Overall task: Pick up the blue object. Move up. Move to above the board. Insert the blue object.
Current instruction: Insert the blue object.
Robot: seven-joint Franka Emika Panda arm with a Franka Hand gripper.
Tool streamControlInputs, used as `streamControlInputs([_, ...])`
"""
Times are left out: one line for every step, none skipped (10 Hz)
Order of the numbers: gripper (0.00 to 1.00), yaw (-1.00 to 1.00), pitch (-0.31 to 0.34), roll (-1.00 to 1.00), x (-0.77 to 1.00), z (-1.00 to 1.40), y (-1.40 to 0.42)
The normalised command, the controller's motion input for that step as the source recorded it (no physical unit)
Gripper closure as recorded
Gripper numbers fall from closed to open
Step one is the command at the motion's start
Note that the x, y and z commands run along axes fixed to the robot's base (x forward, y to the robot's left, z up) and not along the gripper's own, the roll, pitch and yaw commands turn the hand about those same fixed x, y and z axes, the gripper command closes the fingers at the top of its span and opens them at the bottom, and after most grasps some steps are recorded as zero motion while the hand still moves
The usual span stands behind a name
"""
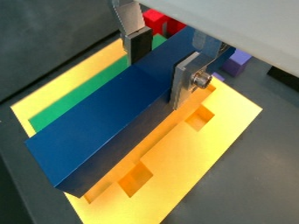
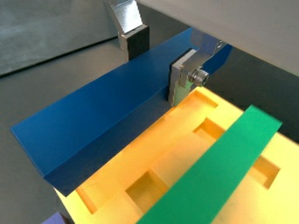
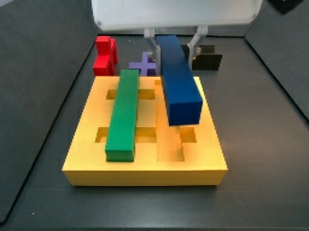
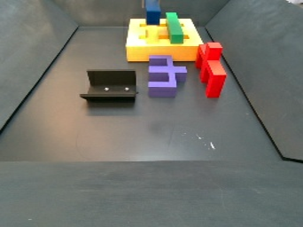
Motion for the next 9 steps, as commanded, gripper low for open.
streamControlInputs([1.0,-0.05,0.0,0.19,0.03,-0.74,-0.03])
streamControlInputs([1.0,-0.05,0.0,0.13,0.05,-0.62,0.0])
streamControlInputs([1.0,0.0,0.0,0.12,0.0,-0.51,0.0])
streamControlInputs([1.0,0.0,0.02,0.07,0.0,-0.39,0.0])
streamControlInputs([1.0,0.0,0.004,0.02,0.0,-0.36,-0.07])
streamControlInputs([1.0,0.0,0.01,0.04,0.0,-0.35,-0.07])
streamControlInputs([1.0,-0.02,0.017,0.05,0.0,-0.33,-0.01])
streamControlInputs([1.0,-0.09,0.03,0.06,-0.04,-0.28,0.0])
streamControlInputs([1.0,-0.04,0.004,0.03,0.0,-0.24,-0.06])
